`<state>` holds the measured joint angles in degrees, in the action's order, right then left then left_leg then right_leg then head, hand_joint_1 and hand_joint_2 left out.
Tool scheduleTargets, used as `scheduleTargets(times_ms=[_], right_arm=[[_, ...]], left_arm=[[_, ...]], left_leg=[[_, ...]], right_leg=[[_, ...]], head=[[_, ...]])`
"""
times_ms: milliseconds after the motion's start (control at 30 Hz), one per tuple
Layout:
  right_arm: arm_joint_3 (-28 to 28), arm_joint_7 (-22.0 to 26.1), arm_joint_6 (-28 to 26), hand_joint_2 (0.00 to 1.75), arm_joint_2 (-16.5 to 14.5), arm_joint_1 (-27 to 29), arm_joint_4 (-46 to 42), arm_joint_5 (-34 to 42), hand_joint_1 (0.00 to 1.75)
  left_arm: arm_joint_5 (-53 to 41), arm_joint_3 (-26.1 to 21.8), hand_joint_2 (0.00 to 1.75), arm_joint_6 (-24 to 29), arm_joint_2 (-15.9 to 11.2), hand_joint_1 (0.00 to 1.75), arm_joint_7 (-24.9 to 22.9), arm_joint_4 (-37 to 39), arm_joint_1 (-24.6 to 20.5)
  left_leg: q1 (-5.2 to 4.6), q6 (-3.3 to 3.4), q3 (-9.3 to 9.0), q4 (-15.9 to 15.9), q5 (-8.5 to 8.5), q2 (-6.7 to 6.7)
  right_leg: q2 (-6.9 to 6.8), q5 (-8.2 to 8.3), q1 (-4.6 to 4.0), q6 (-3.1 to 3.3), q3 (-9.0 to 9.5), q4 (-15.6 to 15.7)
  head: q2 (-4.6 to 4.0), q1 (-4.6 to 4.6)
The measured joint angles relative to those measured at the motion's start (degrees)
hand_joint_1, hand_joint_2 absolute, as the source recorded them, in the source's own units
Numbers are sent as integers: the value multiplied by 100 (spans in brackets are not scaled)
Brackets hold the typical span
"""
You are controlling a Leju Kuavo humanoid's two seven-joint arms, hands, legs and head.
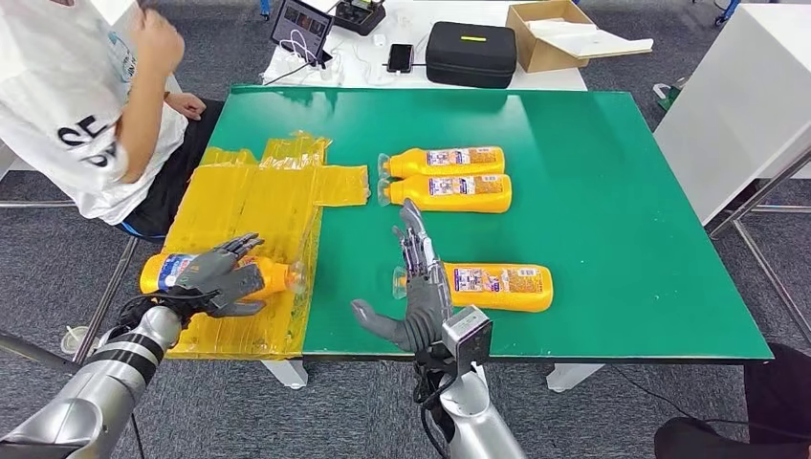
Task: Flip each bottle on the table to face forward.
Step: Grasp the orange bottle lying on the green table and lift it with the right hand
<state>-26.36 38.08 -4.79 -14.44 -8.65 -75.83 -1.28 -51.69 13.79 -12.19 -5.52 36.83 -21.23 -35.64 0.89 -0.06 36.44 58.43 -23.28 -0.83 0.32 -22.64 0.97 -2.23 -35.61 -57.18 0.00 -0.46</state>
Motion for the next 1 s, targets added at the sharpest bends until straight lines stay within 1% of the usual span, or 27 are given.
scheduleTargets(times_ms=[200, 333, 400, 467, 533, 600, 667, 733, 800, 867, 933, 1000], right_arm=[[147, -235, -211, 175, 65, -316, 460, -285, 0], [317, -335, -346, 175, 152, -500, 713, -470, 0], [374, -496, -438, 175, 206, -602, 858, -715, 0], [395, -781, -541, 175, 301, -751, 1069, -1132, 0], [384, -1152, -591, 175, 452, -966, 1354, -1644, 0], [372, -1497, -599, 175, 642, -1198, 1659, -2061, 0], [369, -1661, -595, 175, 798, -1370, 1893, -2242, 0], [368, -1734, -591, 175, 886, -1474, 2046, -2325, 0], [339, -1998, -579, 175, 967, -1552, 2161, -2554, 0], [286, -2410, -532, 175, 1089, -1633, 2253, -2917, 0], [240, -2786, -398, 175, 1251, -1717, 2313, -3263, 0], [206, -3068, -172, 175, 1430, -1793, 2350, -3511, 0]], left_arm=[[544, -140, 0, -632, -94, 0, 323, -65, 59], [776, -169, 0, -869, -167, 0, 378, -123, 97], [1066, -170, 0, -1008, -199, 0, 389, -188, 146], [1550, -169, 0, -1196, -231, 0, 398, -322, 243], [2190, -181, 0, -1176, -234, 0, 403, -523, 392], [2768, -237, 0, -915, -166, 0, 406, -682, 534], [3015, -305, 0, -717, -81, 0, 408, -758, 619], [3107, -345, 0, -638, -31, 0, 407, -810, 670], [3383, -457, 87, -437, 45, 0, 397, -915, 744], [3792, -713, 175, -15, 189, 0, 380, -1130, 869], [4145, -1046, 175, 440, 370, 0, 367, -1412, 1007], [4376, -1392, 175, 705, 537, 0, 360, -1693, 1112]], left_leg=[[0, -2, -22, 0, 0, -6], [-2, -2, -29, 0, 0, -7], [-2, -2, -30, 0, -1, -6], [-2, -2, -31, 0, -1, -6], [-2, -2, -30, 0, -1, -4], [-2, 0, -26, 1, 1, -6], [-3, 3, -21, 2, 3, -8], [-3, 4, -20, 2, 4, -7], [-2, 4, -18, 2, 4, -6], [-2, 4, -9, 3, 5, -4], [-1, 5, 8, 5, 8, -3], [-2, 6, 23, 6, 9, -3]], right_leg=[[-1, 0, 1, 0, 24, 0], [0, 1, 2, -1, 31, 0], [0, 0, 2, -2, 31, 0], [0, 0, 2, -2, 30, 0], [1, 0, 2, -2, 26, 1], [-2, 1, 2, -3, 23, 1], [-7, 2, 2, -4, 22, 2], [-8, 3, 2, -5, 20, 2], [-7, 3, 1, -5, 14, 1], [-5, 5, 1, -5, 2, 1], [-4, 8, 0, -7, -15, 1], [-4, 10, 1, -9, -28, 1]], head=[[0, 0], [0, 1], [0, 0], [0, -1], [0, -2], [0, 0], [1, 2], [1, 0], [0, -2], [0, -1], [0, 0], [0, -1]])
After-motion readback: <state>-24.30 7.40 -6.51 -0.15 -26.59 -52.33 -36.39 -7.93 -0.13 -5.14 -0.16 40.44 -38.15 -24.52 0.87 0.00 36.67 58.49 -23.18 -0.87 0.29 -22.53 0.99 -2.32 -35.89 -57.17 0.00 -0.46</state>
